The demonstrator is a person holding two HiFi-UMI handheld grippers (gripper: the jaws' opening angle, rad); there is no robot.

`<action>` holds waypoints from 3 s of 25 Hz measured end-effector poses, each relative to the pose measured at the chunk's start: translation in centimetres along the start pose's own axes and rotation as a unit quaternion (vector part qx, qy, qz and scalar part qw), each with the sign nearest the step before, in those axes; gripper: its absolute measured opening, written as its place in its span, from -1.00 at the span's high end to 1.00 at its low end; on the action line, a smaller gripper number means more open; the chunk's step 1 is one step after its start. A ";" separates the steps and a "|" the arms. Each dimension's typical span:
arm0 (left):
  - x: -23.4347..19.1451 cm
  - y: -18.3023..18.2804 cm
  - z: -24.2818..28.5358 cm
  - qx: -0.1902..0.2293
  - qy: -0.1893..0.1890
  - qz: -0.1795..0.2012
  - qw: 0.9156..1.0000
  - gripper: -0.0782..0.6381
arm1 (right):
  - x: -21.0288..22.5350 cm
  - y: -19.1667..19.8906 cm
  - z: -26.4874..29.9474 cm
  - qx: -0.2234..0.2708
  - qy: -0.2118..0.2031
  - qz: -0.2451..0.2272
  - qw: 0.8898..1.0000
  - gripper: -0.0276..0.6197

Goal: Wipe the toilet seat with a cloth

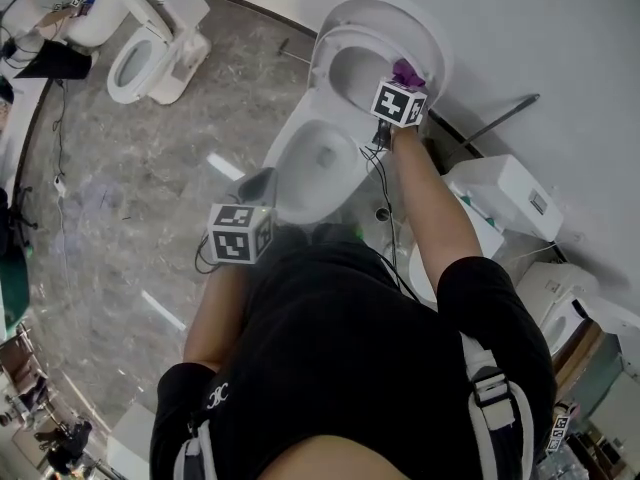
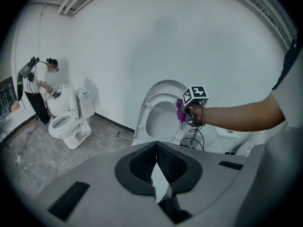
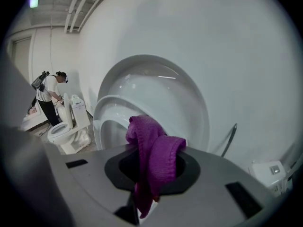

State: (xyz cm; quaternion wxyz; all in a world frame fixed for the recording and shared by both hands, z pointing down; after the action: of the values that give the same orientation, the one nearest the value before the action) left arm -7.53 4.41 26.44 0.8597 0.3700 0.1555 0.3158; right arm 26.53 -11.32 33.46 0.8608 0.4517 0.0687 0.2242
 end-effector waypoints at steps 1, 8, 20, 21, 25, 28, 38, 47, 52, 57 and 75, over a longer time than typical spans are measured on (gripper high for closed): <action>-0.1 0.3 -0.1 -0.002 -0.002 -0.003 1.000 0.78 | -0.3 -0.1 0.0 0.005 -0.002 -0.007 1.000 0.75; -1.4 1.2 -1.0 -0.002 -0.012 -0.014 1.000 0.78 | -3.9 -1.7 0.3 0.045 -0.021 -0.050 0.998 0.75; -4.7 2.4 -3.4 -0.003 -0.049 -0.037 0.998 0.78 | -12.3 -3.1 3.0 0.033 -0.080 -0.122 0.989 0.74; -5.0 2.5 -3.6 -0.002 -0.050 -0.040 0.998 0.78 | -12.7 -3.1 3.2 0.026 -0.090 -0.121 0.988 0.74; -5.8 2.5 -3.8 0.000 -0.053 -0.041 0.998 0.78 | -13.8 -2.8 2.4 0.012 -0.135 -0.120 0.983 0.74; -5.9 2.0 -3.3 0.004 -0.045 -0.036 0.998 0.78 | -13.6 -1.5 0.1 0.017 -0.172 -0.121 0.977 0.74; -3.8 -3.8 1.7 0.030 0.009 0.047 0.998 0.78 | -4.8 1.5 -9.2 0.024 -0.193 -0.022 0.981 0.75; 2.5 -13.4 9.4 0.043 0.079 0.214 0.973 0.78 | 6.0 2.3 -15.6 0.054 -0.161 0.027 0.985 0.75; 4.3 -18.1 13.7 0.041 0.103 0.321 0.941 0.78 | 9.9 3.3 -17.3 0.064 -0.134 0.055 0.987 0.75; 4.7 -21.3 18.1 -0.011 0.079 0.473 0.877 0.57 | 12.2 4.6 -18.3 0.059 -0.118 0.074 0.989 0.74; 7.4 -24.3 28.3 -0.105 0.028 0.678 0.727 0.40 | 19.8 8.1 -20.4 0.046 -0.044 0.101 0.993 0.74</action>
State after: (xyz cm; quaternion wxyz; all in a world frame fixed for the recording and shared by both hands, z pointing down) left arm 22.60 -18.68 27.51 0.4450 0.2755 -0.1474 0.8393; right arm 34.99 16.82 29.80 0.8143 0.5045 -0.0052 0.2869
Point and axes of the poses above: the fingertips, and each gripper's own axes: z forward along the fingers, x to its right, y out of its underside, the point moved 7 cm from there along -z, backward along the fingers, and after that the axes turned 11 degrees about z, right-handed, at the moved point
